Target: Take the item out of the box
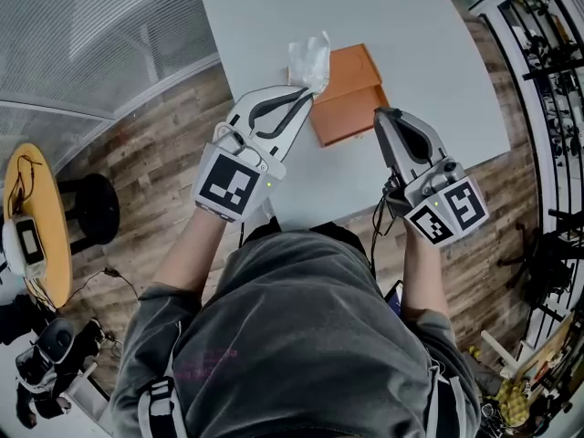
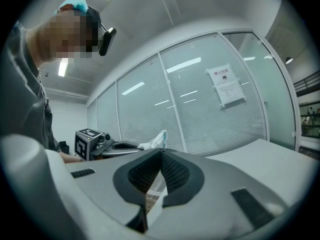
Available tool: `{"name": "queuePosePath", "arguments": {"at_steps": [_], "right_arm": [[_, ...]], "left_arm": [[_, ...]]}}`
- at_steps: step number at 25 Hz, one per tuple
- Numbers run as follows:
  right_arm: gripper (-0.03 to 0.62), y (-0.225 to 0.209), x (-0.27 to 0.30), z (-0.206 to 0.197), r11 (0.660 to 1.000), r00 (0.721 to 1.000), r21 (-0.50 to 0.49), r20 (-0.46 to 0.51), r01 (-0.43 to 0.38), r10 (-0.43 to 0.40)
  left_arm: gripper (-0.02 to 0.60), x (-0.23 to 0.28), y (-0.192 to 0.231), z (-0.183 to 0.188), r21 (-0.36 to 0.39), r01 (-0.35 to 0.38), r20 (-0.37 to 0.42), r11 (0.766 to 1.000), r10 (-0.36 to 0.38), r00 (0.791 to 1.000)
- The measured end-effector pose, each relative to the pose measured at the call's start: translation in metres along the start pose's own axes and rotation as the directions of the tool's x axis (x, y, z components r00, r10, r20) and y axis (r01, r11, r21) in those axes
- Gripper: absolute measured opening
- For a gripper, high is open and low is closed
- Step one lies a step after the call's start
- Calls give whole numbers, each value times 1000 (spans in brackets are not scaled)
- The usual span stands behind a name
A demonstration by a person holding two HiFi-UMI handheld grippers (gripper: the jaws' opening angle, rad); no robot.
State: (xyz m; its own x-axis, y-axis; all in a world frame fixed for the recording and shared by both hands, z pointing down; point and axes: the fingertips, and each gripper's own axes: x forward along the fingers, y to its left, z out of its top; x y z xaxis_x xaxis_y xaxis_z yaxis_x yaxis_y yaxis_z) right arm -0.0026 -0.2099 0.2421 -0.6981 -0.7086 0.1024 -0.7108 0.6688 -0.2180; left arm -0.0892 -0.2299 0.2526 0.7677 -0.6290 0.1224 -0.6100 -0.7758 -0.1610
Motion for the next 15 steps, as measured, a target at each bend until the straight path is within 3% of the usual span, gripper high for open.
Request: {"name": "queuePosePath", "arguments": {"at_steps": [8, 15], "right_arm": [[3, 14, 16, 1, 1000, 1000, -27, -5, -14, 14], [3, 17, 20, 2, 999, 1000, -47, -9, -28, 28]], "left_arm": [[28, -16, 16, 2, -52, -9, 41, 999, 11, 999], [28, -14, 16, 1, -54, -12, 52, 998, 14, 999]]}}
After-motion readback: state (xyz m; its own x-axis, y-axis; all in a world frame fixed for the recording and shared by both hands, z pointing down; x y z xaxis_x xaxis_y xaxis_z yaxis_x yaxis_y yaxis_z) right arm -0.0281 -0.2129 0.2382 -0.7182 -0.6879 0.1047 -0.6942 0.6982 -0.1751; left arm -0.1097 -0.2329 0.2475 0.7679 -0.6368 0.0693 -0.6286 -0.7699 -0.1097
